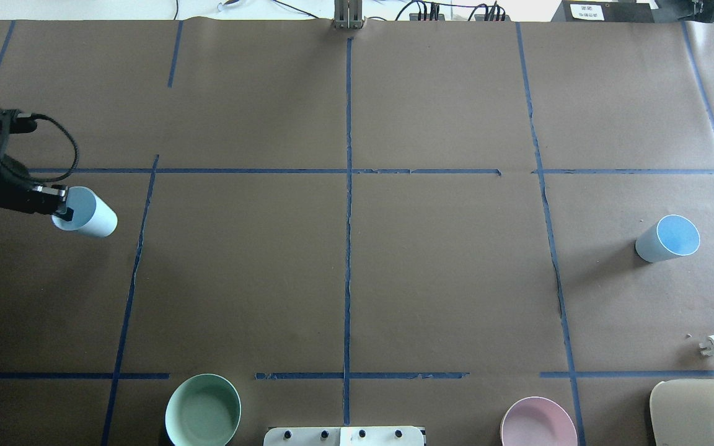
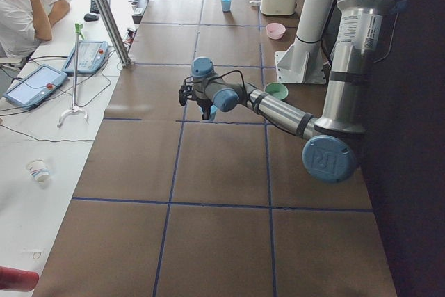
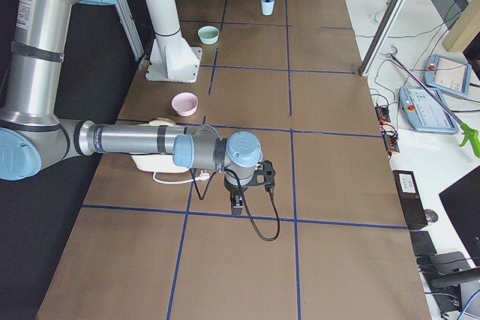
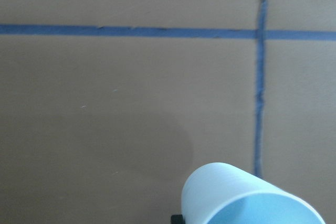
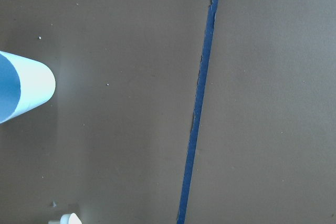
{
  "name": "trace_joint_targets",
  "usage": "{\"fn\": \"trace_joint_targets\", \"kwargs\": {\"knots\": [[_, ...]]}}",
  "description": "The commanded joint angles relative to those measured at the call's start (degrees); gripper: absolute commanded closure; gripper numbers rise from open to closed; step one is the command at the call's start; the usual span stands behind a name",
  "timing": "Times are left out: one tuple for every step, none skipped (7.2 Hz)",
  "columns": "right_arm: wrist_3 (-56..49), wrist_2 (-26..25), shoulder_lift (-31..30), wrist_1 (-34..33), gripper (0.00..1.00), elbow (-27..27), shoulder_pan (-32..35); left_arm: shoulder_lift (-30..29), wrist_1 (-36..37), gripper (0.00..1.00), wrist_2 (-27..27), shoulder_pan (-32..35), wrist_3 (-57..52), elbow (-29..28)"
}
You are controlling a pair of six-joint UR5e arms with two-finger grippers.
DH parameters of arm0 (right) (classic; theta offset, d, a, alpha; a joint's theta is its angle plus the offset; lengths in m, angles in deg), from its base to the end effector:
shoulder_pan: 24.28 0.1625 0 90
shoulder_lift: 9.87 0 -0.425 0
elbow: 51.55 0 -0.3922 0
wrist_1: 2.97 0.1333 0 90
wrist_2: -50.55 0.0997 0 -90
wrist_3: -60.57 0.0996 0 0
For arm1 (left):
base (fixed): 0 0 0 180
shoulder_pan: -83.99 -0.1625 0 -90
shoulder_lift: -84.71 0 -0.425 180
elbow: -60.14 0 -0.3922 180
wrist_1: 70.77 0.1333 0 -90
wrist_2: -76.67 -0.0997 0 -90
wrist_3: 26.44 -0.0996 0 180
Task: Stack blue cups with both arms
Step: 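Carry the cup with the left gripper to the table center and lower it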
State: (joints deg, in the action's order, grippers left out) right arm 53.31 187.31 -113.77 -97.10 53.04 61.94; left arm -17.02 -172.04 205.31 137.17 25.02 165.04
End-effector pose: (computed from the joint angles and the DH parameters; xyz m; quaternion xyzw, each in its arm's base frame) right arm 0.0352 -0.3887 0.6444 -0.0155 -0.3973 -0.0764 0.9144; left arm 0.2808 -0.4937 0.4030 0.0020 0.4380 -0.0072 0.8990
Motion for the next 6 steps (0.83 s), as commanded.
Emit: {"fn": "trace_joint_targets", "kwargs": {"knots": [[0.05, 0.0, 0.02, 0.0, 0.0, 0.0, 0.0, -14.75, 9.67, 1.0, -3.89, -8.57, 10.61, -1.7], [0.05, 0.0, 0.02, 0.0, 0.0, 0.0, 0.0, -21.86, 9.61, 1.0, -6.79, -13.05, 19.03, -5.46], [0.05, 0.0, 0.02, 0.0, 0.0, 0.0, 0.0, -30.02, 9.17, 1.0, -10.04, -16.4, 24.42, -12.19], [-0.04, 0.0, 0.02, 0.0, 0.0, -0.09, 0.0, -33.76, 8.38, 1.0, -14.51, -20.27, 26.3, -16.96], [0.05, 0.0, 0.02, 0.0, 0.0, -0.26, 0.0, -33.97, 7.16, 1.0, -15.94, -21.96, 26.49, -17.18], [0.05, 0.0, 0.02, 0.0, 0.0, -0.44, 0.0, -34.06, 7.06, 1.0, -16.31, -23.19, 27.54, -17.36]]}}
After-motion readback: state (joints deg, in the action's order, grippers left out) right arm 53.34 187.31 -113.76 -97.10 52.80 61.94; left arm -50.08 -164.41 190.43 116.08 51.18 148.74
